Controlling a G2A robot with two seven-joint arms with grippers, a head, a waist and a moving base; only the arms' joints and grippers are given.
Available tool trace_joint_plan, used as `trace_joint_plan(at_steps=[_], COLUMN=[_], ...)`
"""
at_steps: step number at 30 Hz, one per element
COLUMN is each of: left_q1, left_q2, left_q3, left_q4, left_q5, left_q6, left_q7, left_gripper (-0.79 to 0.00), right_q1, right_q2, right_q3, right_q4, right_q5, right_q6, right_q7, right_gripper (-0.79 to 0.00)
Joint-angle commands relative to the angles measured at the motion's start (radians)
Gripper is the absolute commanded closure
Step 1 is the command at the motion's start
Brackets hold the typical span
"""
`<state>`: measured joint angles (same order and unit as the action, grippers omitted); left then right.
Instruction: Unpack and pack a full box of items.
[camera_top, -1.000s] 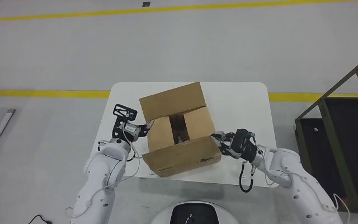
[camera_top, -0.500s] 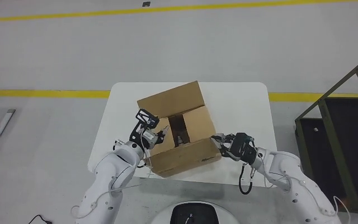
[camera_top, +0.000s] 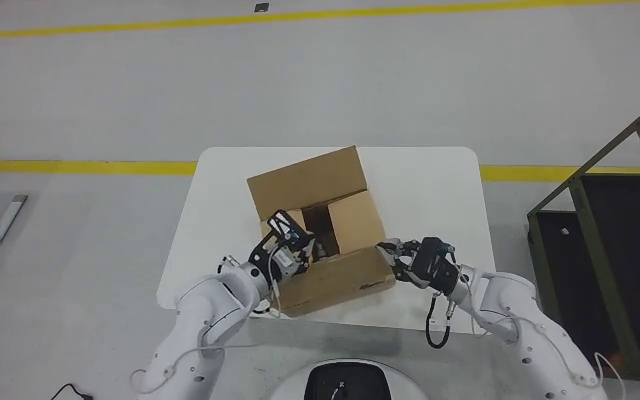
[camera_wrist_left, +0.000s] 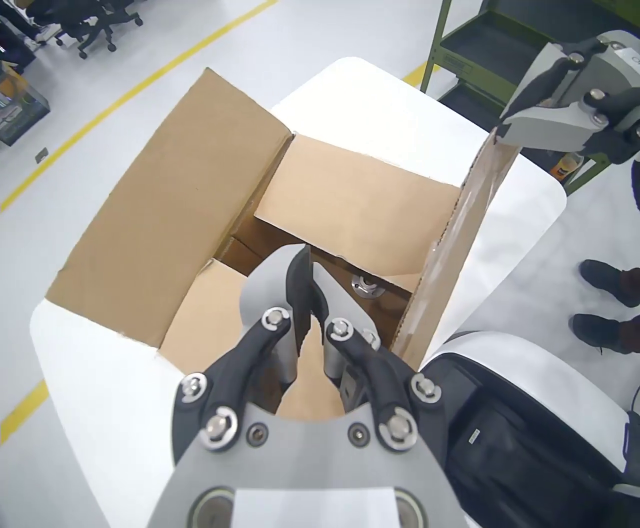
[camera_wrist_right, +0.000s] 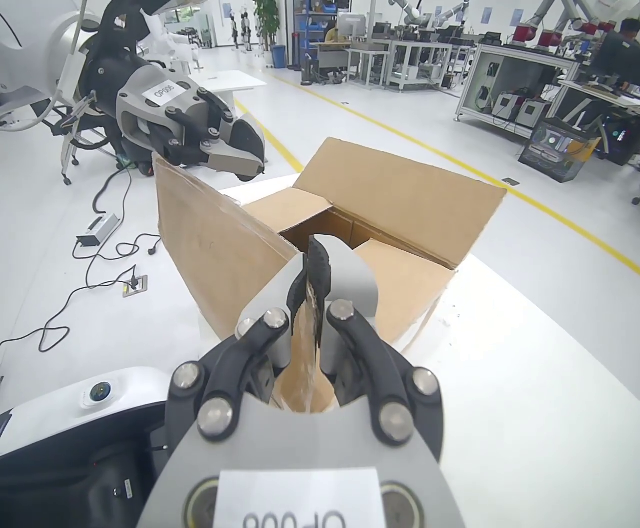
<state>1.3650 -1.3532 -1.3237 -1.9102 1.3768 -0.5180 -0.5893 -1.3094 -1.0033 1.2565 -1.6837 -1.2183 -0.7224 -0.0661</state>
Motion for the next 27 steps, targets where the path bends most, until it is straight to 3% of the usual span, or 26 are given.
trace_joint_plan(at_steps=[1, 3, 4, 5, 7, 9, 17, 27], left_q1=[-0.003, -0.006, -0.006, -0.007, -0.009, -0.014, -0.022, -0.009], left_q2=[0.002, 0.005, 0.006, 0.007, 0.009, 0.012, 0.025, 0.040], left_q3=[0.006, 0.010, 0.010, 0.011, 0.012, 0.012, 0.014, 0.027], left_q4=[0.001, 0.002, 0.003, 0.003, 0.004, 0.005, 0.006, -0.006], left_q5=[0.001, 0.001, -0.004, -0.009, -0.023, -0.037, -0.036, -0.058], left_q6=[-0.006, -0.015, -0.018, -0.020, -0.029, -0.045, -0.104, -0.151], left_q7=[-0.003, -0.001, 0.000, -0.002, -0.007, -0.020, -0.027, -0.048], left_gripper=[0.000, 0.000, 0.000, 0.000, 0.000, 0.000, 0.000, 0.000], right_q1=[0.000, 0.000, -0.001, -0.001, -0.002, -0.003, -0.011, -0.053], right_q2=[0.000, -0.001, -0.001, -0.001, -0.002, -0.002, -0.001, 0.008], right_q3=[0.000, 0.000, -0.001, -0.001, -0.001, -0.001, 0.017, 0.094], right_q4=[0.001, 0.002, 0.002, 0.003, 0.004, 0.005, 0.006, -0.014], right_q5=[0.000, -0.002, -0.003, -0.003, 0.002, 0.008, 0.036, 0.107], right_q6=[-0.001, 0.001, 0.000, 0.000, 0.000, 0.000, -0.018, -0.044], right_q7=[-0.002, -0.005, -0.004, -0.003, -0.001, 0.005, 0.007, -0.011], right_gripper=[0.000, -0.018, -0.166, -0.219, -0.237, -0.339, -0.409, -0.428])
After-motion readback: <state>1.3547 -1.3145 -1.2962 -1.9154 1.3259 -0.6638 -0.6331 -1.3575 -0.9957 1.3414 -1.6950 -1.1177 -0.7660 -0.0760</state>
